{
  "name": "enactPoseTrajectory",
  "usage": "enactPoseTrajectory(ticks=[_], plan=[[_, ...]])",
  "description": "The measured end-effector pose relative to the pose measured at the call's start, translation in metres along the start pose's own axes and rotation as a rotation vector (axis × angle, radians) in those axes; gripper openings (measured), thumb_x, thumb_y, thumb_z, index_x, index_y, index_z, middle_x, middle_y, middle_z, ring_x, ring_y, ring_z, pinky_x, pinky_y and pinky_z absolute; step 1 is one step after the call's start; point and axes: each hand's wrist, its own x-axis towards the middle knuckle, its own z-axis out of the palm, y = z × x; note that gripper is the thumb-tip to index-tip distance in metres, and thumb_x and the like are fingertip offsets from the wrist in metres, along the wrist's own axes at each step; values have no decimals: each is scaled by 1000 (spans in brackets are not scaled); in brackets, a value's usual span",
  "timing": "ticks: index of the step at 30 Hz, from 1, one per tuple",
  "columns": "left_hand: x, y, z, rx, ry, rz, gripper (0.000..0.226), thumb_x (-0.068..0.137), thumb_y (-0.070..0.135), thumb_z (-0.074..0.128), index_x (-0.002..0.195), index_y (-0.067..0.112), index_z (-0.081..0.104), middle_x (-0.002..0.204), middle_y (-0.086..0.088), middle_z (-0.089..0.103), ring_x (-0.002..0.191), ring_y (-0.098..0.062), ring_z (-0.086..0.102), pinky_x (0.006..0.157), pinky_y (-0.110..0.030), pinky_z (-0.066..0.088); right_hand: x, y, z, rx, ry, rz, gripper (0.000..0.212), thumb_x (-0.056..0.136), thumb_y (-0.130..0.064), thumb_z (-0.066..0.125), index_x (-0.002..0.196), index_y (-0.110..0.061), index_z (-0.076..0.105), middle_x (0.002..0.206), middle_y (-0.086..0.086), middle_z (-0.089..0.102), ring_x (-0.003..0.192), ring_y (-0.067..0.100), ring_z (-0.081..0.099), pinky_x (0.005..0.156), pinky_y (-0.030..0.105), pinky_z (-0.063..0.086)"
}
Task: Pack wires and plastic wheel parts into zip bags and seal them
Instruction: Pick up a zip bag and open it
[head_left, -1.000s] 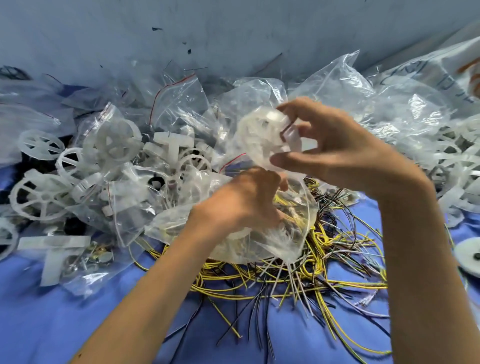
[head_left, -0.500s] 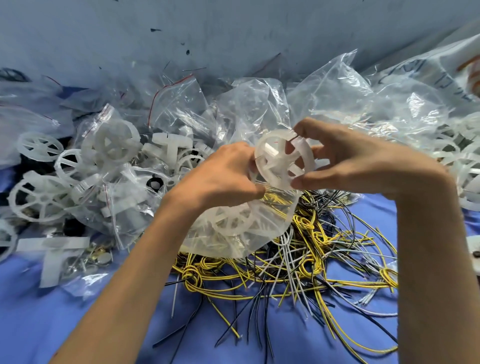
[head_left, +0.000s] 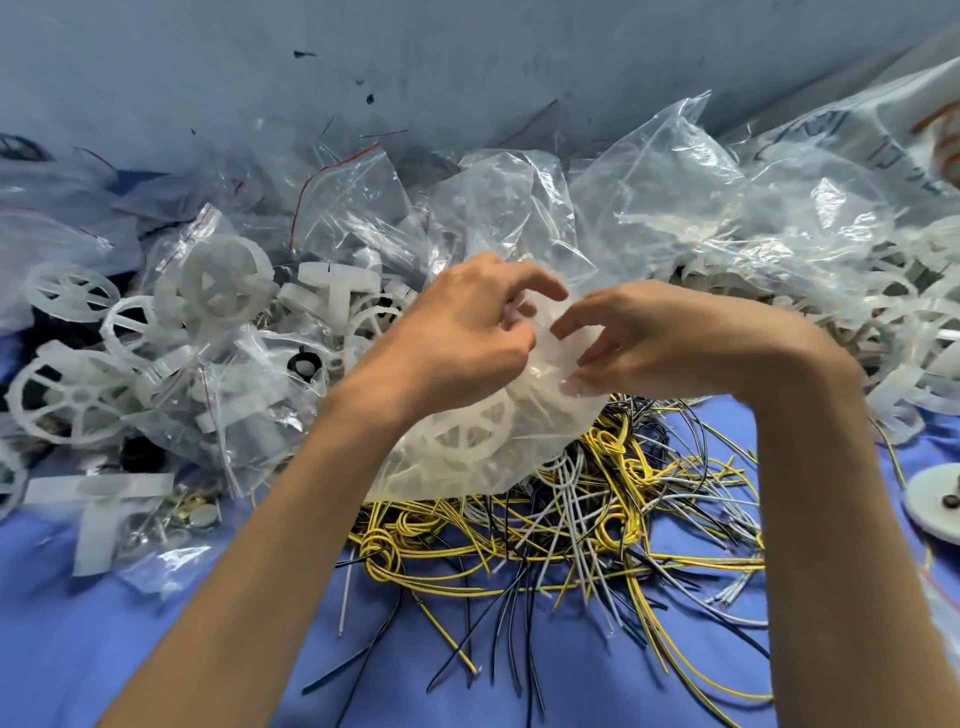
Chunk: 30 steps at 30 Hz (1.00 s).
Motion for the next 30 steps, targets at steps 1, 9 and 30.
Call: enactPoseTrajectory(ticks=[1,9,30], plan=[[0,1,1,1,13,6,38,90,9,49,116,33,61,111,3,55,97,-1,55,71,-6,38,2,-3,2,-62,25,-9,48,81,-38,66,128,-33,54,121,-5,59,107,13,58,96,37,46],[0,8,-4,-88,218,9,29,87,6,54,104,25,67,97,2,64,84,-6,59,67,-3,40,-1,-17,3,91,58,-287,42,84,2,56,104,-34,67,56,-34,52,61,-8,52,55,6,38],[-2,12,-3,-137,279,74,27,84,-1,57,94,20,70,100,1,67,85,-1,58,70,-3,39,13,-19,19,-230,-154,-122,22,83,-10,66,100,-18,56,96,5,63,90,24,59,78,35,49]])
